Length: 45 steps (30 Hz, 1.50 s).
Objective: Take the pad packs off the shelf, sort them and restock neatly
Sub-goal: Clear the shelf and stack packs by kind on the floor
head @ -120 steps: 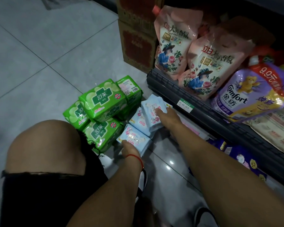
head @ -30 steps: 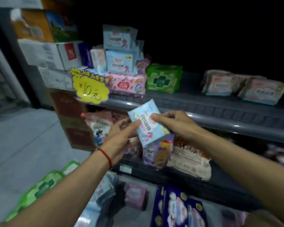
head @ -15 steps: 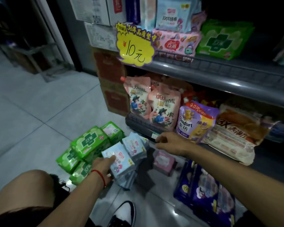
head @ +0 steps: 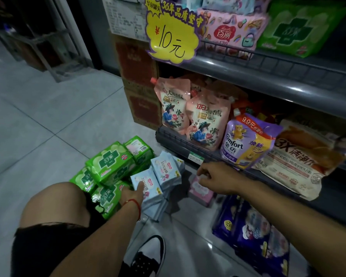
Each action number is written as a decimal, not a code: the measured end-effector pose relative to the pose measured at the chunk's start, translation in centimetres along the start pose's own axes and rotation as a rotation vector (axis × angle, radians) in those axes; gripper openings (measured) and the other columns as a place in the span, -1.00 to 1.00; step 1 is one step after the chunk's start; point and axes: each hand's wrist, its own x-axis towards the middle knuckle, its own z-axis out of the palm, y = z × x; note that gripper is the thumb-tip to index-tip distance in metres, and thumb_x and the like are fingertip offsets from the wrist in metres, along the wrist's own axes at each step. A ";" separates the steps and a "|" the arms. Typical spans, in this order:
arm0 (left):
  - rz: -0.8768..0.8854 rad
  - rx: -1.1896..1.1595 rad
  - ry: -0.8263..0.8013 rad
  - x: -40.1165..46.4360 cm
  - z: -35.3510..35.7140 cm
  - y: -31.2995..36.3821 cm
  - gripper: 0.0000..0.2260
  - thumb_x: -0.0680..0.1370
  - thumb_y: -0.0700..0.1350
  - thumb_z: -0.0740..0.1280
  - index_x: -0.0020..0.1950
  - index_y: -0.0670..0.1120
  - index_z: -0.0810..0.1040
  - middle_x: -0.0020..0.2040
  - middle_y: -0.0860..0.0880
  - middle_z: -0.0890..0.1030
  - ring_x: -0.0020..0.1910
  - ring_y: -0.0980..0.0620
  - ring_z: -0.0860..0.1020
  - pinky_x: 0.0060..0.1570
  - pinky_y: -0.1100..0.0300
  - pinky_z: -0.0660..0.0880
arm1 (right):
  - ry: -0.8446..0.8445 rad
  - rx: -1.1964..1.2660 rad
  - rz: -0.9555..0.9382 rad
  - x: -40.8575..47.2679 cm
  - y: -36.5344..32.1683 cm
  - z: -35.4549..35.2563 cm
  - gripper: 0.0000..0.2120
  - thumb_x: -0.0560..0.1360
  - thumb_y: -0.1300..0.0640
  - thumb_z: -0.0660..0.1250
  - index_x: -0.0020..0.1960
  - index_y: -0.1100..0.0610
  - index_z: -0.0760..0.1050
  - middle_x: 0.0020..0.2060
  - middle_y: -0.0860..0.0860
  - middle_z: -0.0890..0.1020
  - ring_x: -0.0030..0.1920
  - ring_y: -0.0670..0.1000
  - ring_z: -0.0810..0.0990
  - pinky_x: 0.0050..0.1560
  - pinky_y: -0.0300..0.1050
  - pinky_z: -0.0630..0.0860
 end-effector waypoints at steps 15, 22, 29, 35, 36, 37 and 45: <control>0.222 0.204 0.117 -5.3 -1.4 2.9 -0.64 0.59 -0.12 0.33 0.32 -0.29 0.46 0.29 -0.30 0.52 0.18 -0.28 0.54 0.14 0.00 0.47 | -0.015 -0.099 -0.098 -1.5 0.0 -1.5 -0.68 0.61 0.00 0.35 0.31 0.09 0.54 0.12 -0.03 0.59 0.08 0.01 0.58 0.07 -0.05 0.53; 0.896 0.222 -0.081 -15.1 1.2 7.7 -0.58 0.50 -0.26 0.38 0.35 -0.10 0.44 0.30 -0.10 0.34 0.24 -0.14 0.46 0.31 -0.06 0.43 | 0.176 -0.046 -0.073 -4.5 0.0 -5.3 -0.72 0.62 0.04 0.32 0.29 0.11 0.56 0.18 0.01 0.63 0.14 0.03 0.59 0.14 -0.04 0.53; 1.431 0.144 -0.230 -26.3 6.2 18.2 -0.61 0.47 -0.32 0.38 0.29 -0.18 0.47 0.21 -0.08 0.40 0.14 0.13 0.37 0.14 0.58 0.19 | 0.629 0.022 0.060 -9.1 3.2 -11.6 -0.79 0.48 -0.05 0.29 0.00 -0.02 0.63 -0.04 0.00 0.70 -0.04 0.08 0.66 -0.03 0.08 0.62; 1.621 0.091 -0.308 -32.9 11.4 26.5 -0.63 0.45 -0.27 0.35 0.25 -0.10 0.50 0.20 -0.04 0.45 0.17 0.03 0.46 0.18 0.23 0.38 | 1.218 0.093 0.103 -12.7 5.6 -17.6 -0.74 0.45 0.04 0.22 0.03 0.05 0.62 -0.02 0.03 0.65 0.05 0.12 0.61 0.09 0.05 0.55; 1.661 0.091 -0.324 -33.8 12.5 27.7 -0.65 0.45 -0.25 0.34 0.24 -0.11 0.50 0.19 -0.07 0.46 0.17 -0.01 0.47 0.18 0.21 0.38 | 1.326 0.052 0.110 -13.6 6.6 -18.3 -0.76 0.46 0.09 0.24 0.04 0.08 0.62 -0.03 0.04 0.64 0.05 0.12 0.58 0.09 0.05 0.52; 1.695 0.099 -0.339 -34.6 13.8 28.9 -0.66 0.44 -0.24 0.34 0.22 -0.12 0.51 0.17 -0.09 0.47 0.16 -0.04 0.48 0.18 0.21 0.37 | 1.415 -0.002 0.138 -14.5 7.6 -18.9 -0.77 0.46 0.13 0.26 0.05 0.10 0.62 -0.01 0.03 0.63 0.07 0.11 0.54 0.10 0.05 0.47; 1.817 0.381 -0.349 -38.7 25.5 35.2 -0.67 0.46 -0.17 0.37 0.21 -0.12 0.51 0.16 -0.16 0.53 0.20 -0.19 0.47 0.20 -0.02 0.40 | 1.449 -0.024 0.525 -18.2 14.9 -21.7 -0.69 0.57 0.10 0.29 0.28 0.13 0.56 0.23 0.09 0.59 0.30 0.13 0.47 0.42 0.13 0.33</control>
